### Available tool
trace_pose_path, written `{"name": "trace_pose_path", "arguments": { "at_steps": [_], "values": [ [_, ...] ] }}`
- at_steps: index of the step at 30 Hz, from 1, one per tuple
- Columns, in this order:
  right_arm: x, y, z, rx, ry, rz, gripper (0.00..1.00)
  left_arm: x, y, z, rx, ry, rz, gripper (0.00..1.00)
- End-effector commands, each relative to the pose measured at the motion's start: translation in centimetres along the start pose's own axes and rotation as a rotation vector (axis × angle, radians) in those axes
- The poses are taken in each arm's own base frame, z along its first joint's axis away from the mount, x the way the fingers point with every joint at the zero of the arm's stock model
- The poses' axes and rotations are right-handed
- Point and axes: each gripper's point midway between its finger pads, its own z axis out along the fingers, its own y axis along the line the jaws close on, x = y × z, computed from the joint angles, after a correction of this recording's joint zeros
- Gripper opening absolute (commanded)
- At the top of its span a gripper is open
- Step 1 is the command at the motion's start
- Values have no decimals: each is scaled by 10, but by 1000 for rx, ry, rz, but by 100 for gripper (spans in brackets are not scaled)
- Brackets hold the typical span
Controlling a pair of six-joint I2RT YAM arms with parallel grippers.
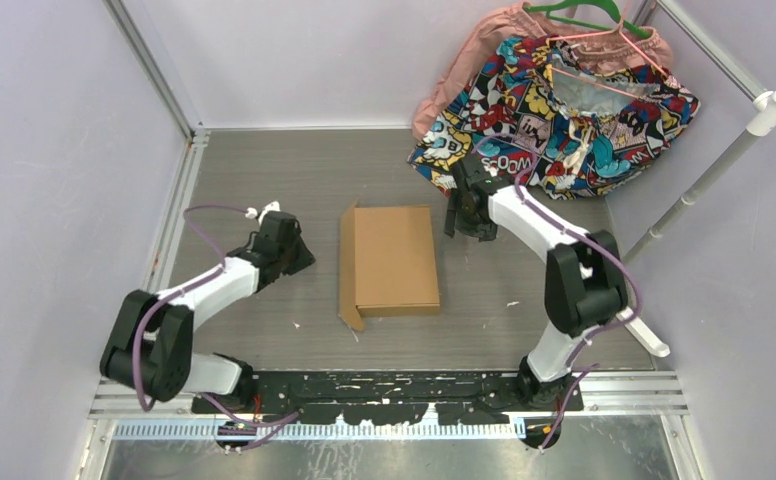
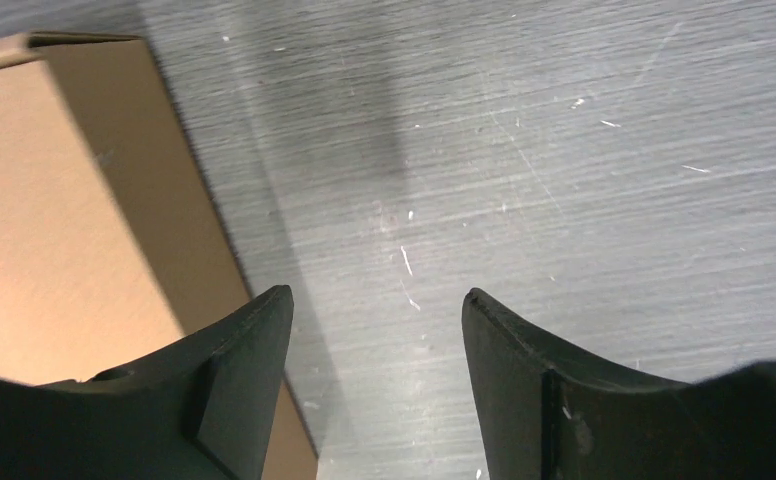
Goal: Fold the paper box
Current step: Close the paper box at the center of the board.
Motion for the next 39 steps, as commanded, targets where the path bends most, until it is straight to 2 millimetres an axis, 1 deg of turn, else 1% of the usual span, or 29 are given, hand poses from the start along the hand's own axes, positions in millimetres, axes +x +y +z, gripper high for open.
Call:
{"name": "trace_pose_path", "arguments": {
  "at_steps": [1,2,4,5,8,10,12,14,17,18,23,26,29,33,37,39],
  "values": [
    [-19,-2,-55,-59,-155,41,67,-46,-26,-38,68,-81,29,20],
    [-18,2,-65,-95,-173,37,66,-58,-38,-47,98,-90,42,21],
    [-8,16,-82,-156,-182,-5,66,-77,-65,-62,170,-93,78,21],
    [0,19,-87,-154,-168,-34,65,-90,-85,-71,222,-92,89,21],
    [33,29,-91,-153,-100,-120,64,-102,-121,-70,319,-50,117,21],
    [53,38,-93,-203,-76,-131,62,-106,-140,-66,381,-32,127,20],
    [72,47,-98,-253,-53,-133,60,-110,-153,-59,424,-25,134,20],
    [89,56,-102,-284,-36,-152,60,-110,-163,-52,453,-9,140,20],
    [111,65,-105,-299,-5,-183,59,-104,-184,-44,502,16,170,19],
    [116,66,-106,-298,-1,-189,59,-99,-190,-40,507,29,186,19],
    [136,73,-114,-292,8,-221,59,-77,-204,-17,498,68,238,19],
    [150,75,-114,-288,35,-245,59,-70,-212,-6,490,69,280,19],
    [166,82,-115,-312,51,-251,59,-66,-218,3,473,71,321,18],
    [180,85,-109,-340,74,-233,59,-64,-212,12,430,63,346,18],
    [188,86,-103,-354,89,-215,59,-59,-203,9,431,48,349,17],
    [192,87,-100,-367,94,-205,59,-57,-190,8,403,28,349,17]
  ]
}}
